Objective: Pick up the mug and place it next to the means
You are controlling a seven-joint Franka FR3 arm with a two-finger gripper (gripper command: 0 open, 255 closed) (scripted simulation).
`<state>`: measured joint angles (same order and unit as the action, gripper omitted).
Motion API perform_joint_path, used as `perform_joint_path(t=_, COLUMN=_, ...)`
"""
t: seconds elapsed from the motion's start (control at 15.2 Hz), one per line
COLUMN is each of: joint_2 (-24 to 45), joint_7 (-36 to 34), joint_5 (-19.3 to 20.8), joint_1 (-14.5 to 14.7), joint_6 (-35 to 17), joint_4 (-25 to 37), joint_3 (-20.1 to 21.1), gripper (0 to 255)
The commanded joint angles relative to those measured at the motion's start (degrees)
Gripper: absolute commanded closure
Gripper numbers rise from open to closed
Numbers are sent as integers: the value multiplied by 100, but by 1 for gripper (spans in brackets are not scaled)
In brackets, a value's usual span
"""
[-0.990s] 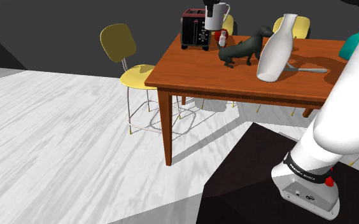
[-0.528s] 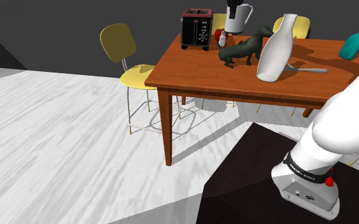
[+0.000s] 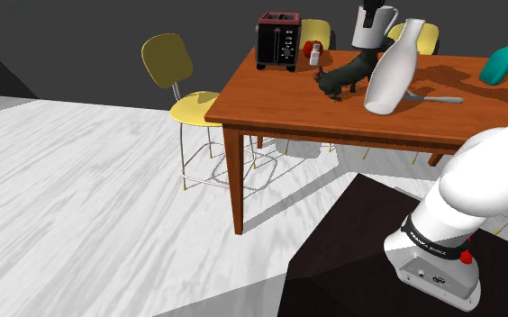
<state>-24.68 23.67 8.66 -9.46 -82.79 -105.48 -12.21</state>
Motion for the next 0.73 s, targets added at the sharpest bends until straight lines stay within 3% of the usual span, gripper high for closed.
perform_joint_path(t=0.0, joint_2=-319, joint_7=152, joint_5=99, joint_1=-74, joint_6=12, joint_4=-285, joint_3=-93, gripper=255)
perform_joint_path(t=0.66, joint_2=-1733, joint_7=1032, joint_5=722, joint_1=-492, joint_6=453, joint_4=-1090, joint_3=-629, gripper=255)
